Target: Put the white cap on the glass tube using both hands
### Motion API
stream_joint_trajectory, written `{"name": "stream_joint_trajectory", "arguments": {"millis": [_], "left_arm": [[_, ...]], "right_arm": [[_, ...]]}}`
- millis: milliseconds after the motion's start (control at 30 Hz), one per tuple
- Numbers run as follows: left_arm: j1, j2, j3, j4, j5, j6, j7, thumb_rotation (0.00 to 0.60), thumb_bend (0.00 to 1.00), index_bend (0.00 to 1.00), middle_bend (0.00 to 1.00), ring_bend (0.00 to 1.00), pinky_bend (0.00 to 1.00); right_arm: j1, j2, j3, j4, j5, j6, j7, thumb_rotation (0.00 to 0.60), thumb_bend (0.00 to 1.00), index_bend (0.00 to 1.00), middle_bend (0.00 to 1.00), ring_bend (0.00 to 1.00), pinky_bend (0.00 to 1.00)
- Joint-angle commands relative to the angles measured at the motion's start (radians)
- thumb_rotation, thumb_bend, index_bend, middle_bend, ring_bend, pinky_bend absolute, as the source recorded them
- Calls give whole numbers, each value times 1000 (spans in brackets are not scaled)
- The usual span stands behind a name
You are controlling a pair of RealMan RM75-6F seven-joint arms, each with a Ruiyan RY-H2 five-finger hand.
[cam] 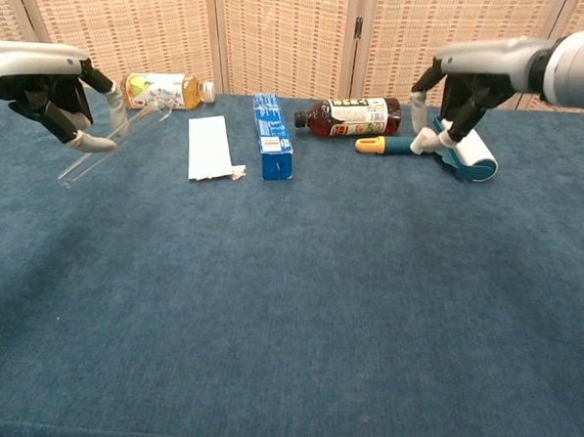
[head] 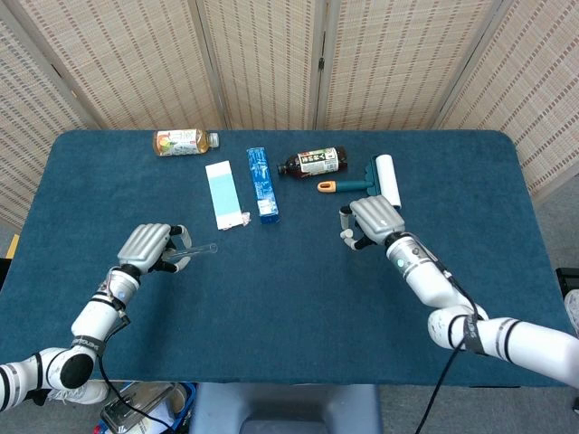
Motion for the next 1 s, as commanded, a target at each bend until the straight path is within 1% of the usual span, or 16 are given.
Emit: {"name": "stream_joint_trajectory", "arguments": {"millis": [33, 100, 200, 367, 533, 733, 1000], "left_arm": [[-19, -20, -14, 13, -14, 3, 13, 600, 401, 632, 1000, 1000, 1000], [-32, -34, -18, 16, -21, 11, 31, 600, 401, 634, 1000, 1000, 1000], [-48, -57, -20, 17, -27, 30, 62, 600, 401, 634, 1000, 1000, 1000], [-75, -90, -27, 8, -46, 61, 117, 600, 401, 636, 1000, 1000, 1000], [-110, -101, -48, -31, -92, 77, 169, 600, 401, 636, 1000, 1000, 1000], [-149, -107, -71, -77, -156, 89, 213, 600, 401, 636, 1000, 1000, 1000], [-180, -113, -77, -113, -212, 103, 242, 600, 401, 637, 1000, 1000, 1000]], "right_arm": [[-68, 161, 63, -196, -84, 58, 123, 600, 535, 638, 1000, 1000, 1000], [-85, 198, 79, -246, -120, 60, 174, 600, 535, 638, 1000, 1000, 1000], [-107, 230, 95, -294, -173, 67, 243, 600, 537, 638, 1000, 1000, 1000], [-121, 238, 101, -317, -238, 68, 314, 600, 538, 638, 1000, 1000, 1000], [-111, 200, 91, -303, -273, 82, 322, 600, 543, 638, 1000, 1000, 1000], [-84, 135, 90, -270, -269, 94, 314, 600, 553, 639, 1000, 1000, 1000], [-53, 80, 93, -236, -257, 106, 297, 600, 565, 640, 1000, 1000, 1000]]}}
